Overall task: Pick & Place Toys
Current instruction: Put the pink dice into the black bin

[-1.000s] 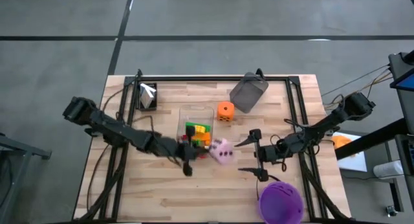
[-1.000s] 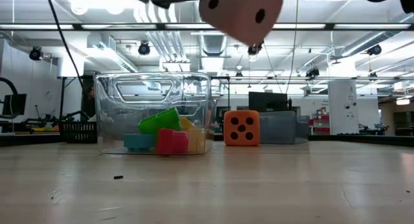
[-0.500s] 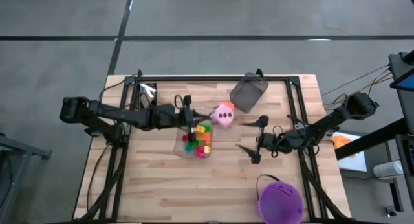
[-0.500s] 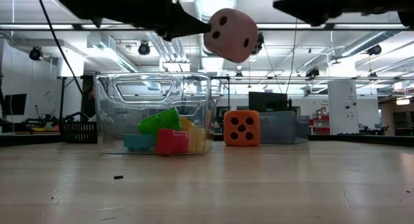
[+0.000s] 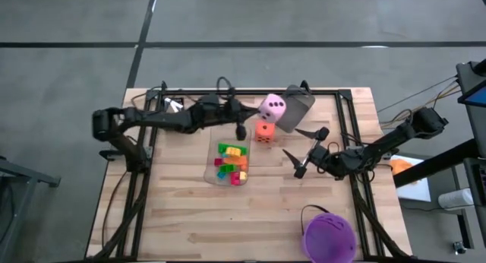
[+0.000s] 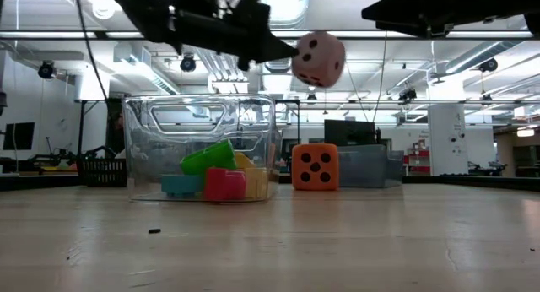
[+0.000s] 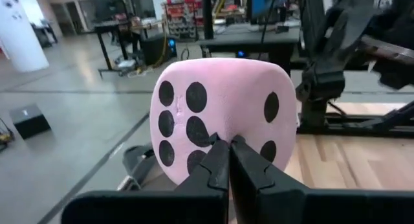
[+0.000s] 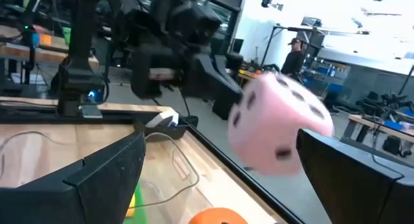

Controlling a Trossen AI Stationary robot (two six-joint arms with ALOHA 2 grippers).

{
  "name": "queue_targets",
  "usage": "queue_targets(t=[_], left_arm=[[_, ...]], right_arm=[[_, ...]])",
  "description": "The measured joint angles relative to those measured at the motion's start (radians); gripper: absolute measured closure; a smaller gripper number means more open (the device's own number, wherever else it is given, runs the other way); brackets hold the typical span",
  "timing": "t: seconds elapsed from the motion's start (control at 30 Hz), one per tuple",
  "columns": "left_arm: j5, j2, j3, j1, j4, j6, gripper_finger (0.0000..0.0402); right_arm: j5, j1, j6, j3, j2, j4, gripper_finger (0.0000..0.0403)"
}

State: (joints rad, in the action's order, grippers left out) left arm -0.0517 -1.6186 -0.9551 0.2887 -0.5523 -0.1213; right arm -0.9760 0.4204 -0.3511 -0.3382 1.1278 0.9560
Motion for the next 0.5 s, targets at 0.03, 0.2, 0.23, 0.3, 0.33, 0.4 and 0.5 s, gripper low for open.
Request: queue_targets(t=[0.03, 0.2, 0.23, 0.3, 0.33, 0.4, 0.5], left_arm=[[-0.004, -0.032, -0.026, 0.006, 0.008, 0.004, 0.0401], [-0.004, -0.197, -0.203, 0.044, 0.071, 0.034, 0.0401], [-0.003, -0.228, -0.239, 0.052, 0.1, 0.049, 0.0401], [-0.002, -0.289, -0.312, 0.07, 0.151, 0.081, 0.0401], [-0.002, -0.318, -0.345, 0.078, 0.175, 0.096, 0.0401], [-0.002, -0.367, -0.406, 0.093, 0.219, 0.123, 0.0401], [-0.001, -0.432, -0.497, 0.108, 0.279, 0.139, 0.0401]], right_arm=[[-0.003, 0.002, 0.001, 0.0, 0.0, 0.001, 0.0005], [-0.012, 0.015, 0.002, 0.0, 0.0, -0.007, 0.0004], [-0.012, 0.021, 0.002, 0.0, 0.0, -0.007, 0.0004], [-0.018, 0.032, 0.001, 0.0, -0.003, -0.007, 0.0005], [-0.023, 0.037, -0.002, 0.0, -0.005, -0.007, 0.0005], [-0.028, 0.05, -0.008, 0.0, -0.009, -0.006, 0.0005], [-0.031, 0.062, -0.017, 0.0, -0.016, -0.006, 0.0004]])
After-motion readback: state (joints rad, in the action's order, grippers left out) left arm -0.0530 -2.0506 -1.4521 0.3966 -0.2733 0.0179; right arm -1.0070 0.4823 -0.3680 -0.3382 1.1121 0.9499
